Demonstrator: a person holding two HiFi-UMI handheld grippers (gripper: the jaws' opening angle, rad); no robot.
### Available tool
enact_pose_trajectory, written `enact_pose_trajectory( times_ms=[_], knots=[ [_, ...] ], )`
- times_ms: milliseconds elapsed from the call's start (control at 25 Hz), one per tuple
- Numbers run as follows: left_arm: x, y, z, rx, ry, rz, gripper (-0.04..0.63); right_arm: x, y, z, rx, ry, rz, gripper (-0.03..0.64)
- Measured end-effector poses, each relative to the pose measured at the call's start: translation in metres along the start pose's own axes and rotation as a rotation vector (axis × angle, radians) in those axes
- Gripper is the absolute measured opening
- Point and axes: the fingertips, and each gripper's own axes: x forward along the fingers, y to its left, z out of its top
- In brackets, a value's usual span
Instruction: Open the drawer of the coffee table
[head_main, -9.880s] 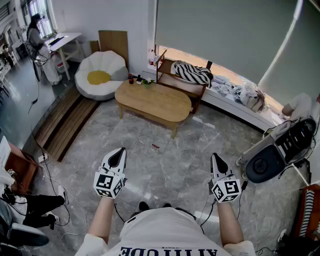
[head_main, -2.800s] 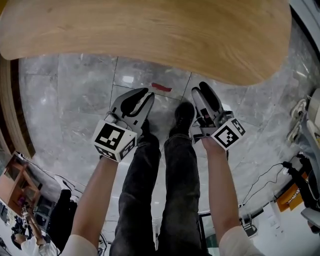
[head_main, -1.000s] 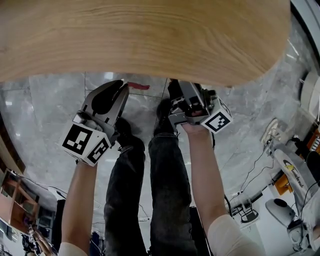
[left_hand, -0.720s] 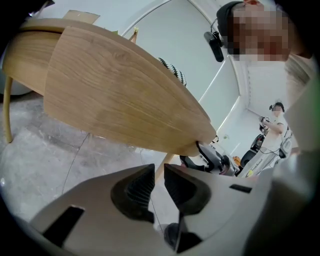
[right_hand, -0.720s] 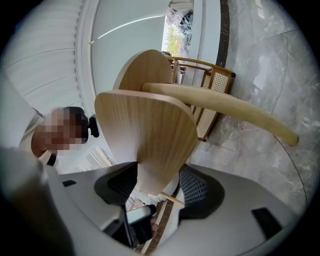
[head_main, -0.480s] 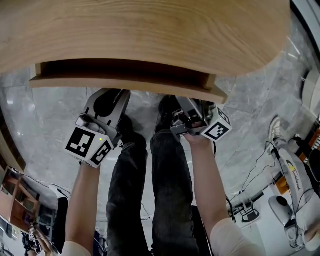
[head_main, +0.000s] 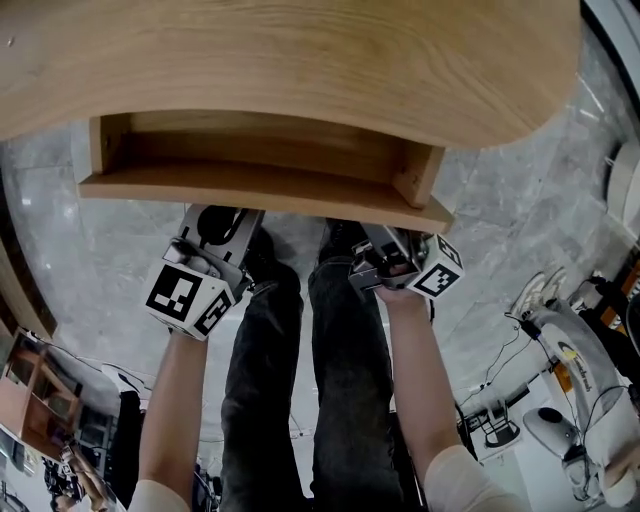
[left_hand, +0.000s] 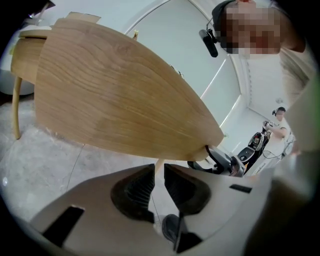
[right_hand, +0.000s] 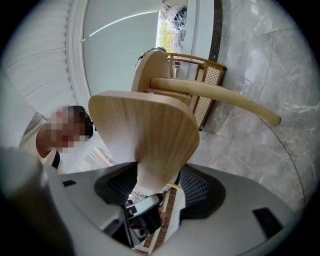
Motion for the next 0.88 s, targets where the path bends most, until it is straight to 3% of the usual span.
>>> enact_pose_trajectory(
  times_ms=[880],
  knots=[
    [-0.018,0.022,-0.011,-0.047,-0.009,0.064,0.067,-0.005,-0.007,-0.003,0.074,-0.025,0.03,0.275]
  ],
)
